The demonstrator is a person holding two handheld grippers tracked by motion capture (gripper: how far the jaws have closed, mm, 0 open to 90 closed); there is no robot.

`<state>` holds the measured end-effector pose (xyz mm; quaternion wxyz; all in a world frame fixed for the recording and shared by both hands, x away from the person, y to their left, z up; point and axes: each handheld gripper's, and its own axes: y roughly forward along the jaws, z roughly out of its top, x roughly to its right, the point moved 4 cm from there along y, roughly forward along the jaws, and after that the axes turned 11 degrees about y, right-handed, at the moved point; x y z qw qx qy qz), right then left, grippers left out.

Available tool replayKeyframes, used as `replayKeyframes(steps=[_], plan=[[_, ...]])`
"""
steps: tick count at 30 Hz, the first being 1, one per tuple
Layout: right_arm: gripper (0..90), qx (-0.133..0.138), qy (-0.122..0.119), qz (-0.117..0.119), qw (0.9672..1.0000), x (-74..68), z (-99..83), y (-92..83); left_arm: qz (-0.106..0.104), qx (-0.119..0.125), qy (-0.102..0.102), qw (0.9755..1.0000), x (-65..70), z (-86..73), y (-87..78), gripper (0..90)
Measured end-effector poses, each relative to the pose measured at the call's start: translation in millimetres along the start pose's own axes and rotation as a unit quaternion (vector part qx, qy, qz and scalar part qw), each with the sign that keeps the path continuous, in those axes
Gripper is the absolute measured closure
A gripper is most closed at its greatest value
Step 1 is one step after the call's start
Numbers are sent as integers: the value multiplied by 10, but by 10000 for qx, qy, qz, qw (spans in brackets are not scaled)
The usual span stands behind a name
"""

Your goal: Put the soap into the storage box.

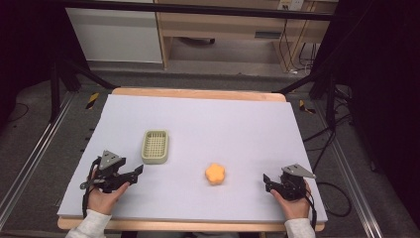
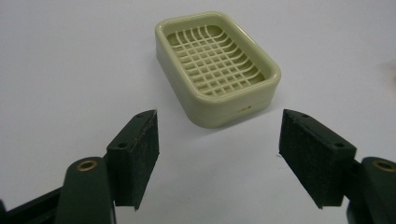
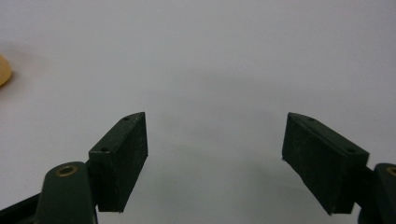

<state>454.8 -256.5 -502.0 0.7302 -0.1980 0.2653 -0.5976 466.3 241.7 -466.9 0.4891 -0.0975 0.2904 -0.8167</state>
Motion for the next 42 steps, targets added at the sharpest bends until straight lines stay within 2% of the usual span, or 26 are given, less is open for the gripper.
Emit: replayKeyframes(steps=[12, 22, 42], plan=[[222, 41, -60, -105, 9999, -12, 32, 41, -168, 27, 205, 9996, 132, 114, 53, 273], [217, 53, -43, -150, 9999, 5, 48, 49, -257, 100, 325, 9991, 177, 267, 77, 272], [215, 98, 2, -97, 9999, 7, 77, 46, -538, 202, 592, 9966, 484, 566, 197, 263]])
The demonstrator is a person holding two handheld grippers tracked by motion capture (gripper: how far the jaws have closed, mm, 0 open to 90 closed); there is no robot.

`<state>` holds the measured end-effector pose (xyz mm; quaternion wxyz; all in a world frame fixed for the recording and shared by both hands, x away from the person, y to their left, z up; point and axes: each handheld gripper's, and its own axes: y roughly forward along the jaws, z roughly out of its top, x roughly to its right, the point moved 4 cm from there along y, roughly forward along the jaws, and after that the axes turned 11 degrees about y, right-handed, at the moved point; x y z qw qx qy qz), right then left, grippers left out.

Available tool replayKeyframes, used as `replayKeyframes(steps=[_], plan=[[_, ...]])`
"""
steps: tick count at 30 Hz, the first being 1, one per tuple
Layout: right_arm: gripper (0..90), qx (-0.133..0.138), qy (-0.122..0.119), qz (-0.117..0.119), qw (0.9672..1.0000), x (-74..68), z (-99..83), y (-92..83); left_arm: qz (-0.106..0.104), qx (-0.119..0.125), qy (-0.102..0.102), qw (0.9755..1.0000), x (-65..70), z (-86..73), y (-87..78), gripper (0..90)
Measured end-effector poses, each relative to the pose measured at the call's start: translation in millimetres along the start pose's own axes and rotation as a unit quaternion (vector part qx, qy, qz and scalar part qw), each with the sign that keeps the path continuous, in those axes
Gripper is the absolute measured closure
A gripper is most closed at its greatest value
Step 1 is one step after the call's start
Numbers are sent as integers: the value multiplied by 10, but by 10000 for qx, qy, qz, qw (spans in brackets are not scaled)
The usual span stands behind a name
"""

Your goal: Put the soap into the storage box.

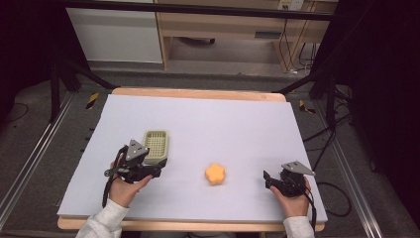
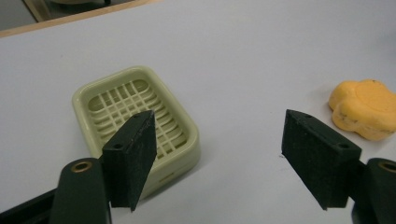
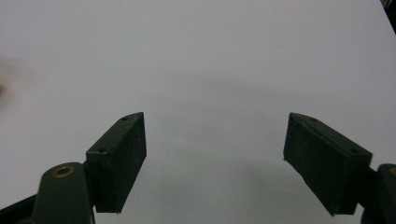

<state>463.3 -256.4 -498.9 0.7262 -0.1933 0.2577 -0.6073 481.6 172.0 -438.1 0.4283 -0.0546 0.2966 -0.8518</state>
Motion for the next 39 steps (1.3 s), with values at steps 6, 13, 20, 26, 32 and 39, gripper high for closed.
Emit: replayKeyframes(steps=[6, 13, 20, 26, 32, 39], plan=[[214, 35, 0, -3, 10000, -17, 18, 9, -173, 50, 119, 9998, 152, 160, 76, 258], [213, 15, -7, 1, 10000, -23, 22, 29, -361, 12, 339, 9988, 337, 306, 191, 255], [212, 18, -10, 23, 10000, -33, 30, 32, -558, -107, 514, 9971, 511, 387, 306, 249], [211, 17, -28, 23, 10000, -35, 31, 31, -679, -205, 671, 9952, 618, 453, 385, 244], [211, 16, -27, 40, 10000, -41, 29, 30, -825, -271, 794, 9931, 738, 492, 474, 244], [212, 4, -21, 68, 10000, -45, 27, 30, -907, -356, 839, 9917, 831, 518, 576, 237]])
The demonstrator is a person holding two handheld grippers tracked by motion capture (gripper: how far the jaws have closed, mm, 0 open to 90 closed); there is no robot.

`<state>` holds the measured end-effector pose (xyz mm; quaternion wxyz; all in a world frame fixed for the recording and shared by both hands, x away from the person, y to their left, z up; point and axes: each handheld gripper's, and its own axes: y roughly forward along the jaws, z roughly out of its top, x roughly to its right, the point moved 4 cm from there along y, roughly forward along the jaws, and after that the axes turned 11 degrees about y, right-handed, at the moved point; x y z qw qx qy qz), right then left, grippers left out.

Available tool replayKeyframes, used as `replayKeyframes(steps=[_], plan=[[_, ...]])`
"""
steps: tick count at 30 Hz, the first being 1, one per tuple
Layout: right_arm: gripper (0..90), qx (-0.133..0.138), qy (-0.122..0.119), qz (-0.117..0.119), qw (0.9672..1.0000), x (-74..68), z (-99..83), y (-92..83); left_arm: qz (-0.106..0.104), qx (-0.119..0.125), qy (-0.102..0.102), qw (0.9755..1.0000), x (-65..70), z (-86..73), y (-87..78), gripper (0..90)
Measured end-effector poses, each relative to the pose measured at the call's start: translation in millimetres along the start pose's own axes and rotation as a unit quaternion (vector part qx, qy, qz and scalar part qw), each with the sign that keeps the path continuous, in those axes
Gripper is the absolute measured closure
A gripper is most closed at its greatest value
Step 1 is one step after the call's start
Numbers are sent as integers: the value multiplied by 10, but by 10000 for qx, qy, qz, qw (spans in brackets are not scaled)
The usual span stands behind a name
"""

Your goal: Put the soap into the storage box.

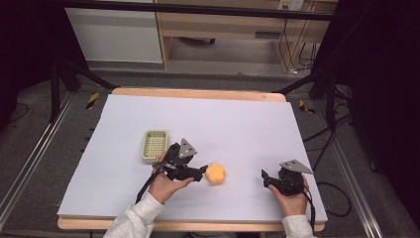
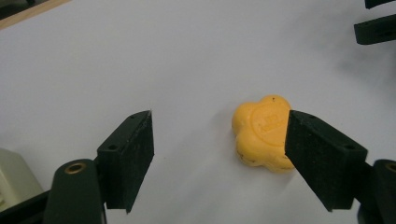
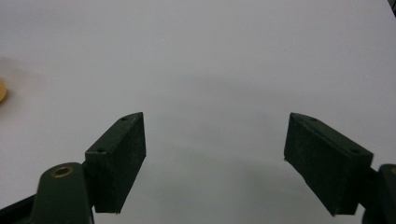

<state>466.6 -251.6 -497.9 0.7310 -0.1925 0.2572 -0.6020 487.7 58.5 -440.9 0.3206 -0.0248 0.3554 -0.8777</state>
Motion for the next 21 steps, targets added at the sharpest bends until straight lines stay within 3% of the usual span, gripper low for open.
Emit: replayKeyframes(steps=[21], plan=[[213, 1, 41, 69, 10000, -2, -24, -46, -328, -292, 193, 9988, 186, 101, 264, 211]])
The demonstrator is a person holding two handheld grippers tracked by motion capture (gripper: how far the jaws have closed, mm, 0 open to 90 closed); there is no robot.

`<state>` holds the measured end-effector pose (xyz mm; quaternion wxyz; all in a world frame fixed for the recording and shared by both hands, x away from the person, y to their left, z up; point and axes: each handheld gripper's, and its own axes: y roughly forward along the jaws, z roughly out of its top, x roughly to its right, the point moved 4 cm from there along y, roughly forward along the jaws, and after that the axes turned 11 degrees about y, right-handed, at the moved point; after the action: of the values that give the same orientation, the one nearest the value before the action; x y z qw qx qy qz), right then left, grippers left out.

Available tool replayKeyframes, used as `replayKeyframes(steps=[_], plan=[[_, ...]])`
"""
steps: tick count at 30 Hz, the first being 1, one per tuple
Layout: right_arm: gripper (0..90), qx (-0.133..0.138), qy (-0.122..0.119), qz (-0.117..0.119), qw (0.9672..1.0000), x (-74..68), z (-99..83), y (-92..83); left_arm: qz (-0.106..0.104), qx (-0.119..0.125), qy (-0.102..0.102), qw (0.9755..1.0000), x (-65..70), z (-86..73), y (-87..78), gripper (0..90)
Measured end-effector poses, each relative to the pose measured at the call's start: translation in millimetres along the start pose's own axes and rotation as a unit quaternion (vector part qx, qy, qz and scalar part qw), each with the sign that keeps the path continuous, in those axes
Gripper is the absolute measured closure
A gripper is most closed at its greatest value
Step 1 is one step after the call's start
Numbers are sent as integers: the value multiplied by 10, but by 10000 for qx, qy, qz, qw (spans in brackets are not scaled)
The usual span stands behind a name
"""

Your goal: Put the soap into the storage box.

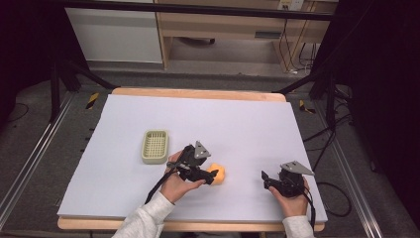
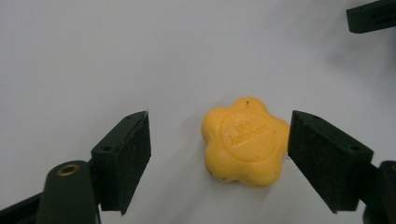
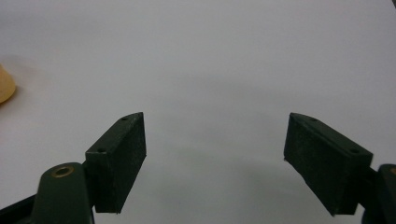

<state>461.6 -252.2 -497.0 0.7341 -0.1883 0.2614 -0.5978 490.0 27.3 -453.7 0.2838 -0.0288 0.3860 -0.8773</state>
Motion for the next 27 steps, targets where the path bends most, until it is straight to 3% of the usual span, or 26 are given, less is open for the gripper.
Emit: replayKeyframes(steps=[11, 27], plan=[[213, 4, 1, 0, 10000, 18, -3, -10, -50, -188, 220, 9996, 79, 33, 101, 194], [213, -8, -5, 1, 10000, 13, -6, -5, -182, -463, 321, 9982, 146, -3, 242, 160]])
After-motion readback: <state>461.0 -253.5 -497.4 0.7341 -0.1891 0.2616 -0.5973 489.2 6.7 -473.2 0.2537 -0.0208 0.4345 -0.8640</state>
